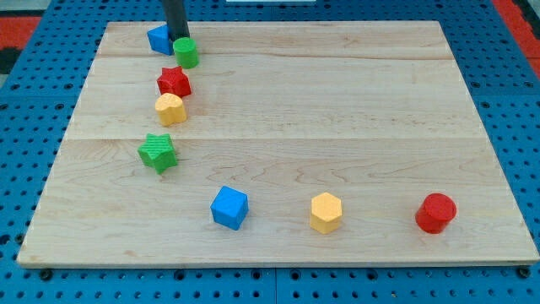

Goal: Push the blue triangle left to the green circle

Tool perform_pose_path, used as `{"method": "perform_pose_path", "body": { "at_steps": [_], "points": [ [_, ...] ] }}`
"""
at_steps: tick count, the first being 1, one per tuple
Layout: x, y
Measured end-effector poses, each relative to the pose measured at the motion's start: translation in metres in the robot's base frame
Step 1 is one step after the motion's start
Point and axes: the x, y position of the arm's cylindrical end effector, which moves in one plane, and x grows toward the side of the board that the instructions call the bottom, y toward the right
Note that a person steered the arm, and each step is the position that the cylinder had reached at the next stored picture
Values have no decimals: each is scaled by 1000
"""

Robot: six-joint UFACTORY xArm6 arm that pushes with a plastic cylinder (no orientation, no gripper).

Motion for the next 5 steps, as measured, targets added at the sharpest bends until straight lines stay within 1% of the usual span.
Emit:
{"method": "perform_pose_path", "body": {
  "at_steps": [1, 2, 3, 5],
  "points": [
    [1, -39],
    [-12, -21],
    [-15, -51],
    [18, -61]
  ]
}}
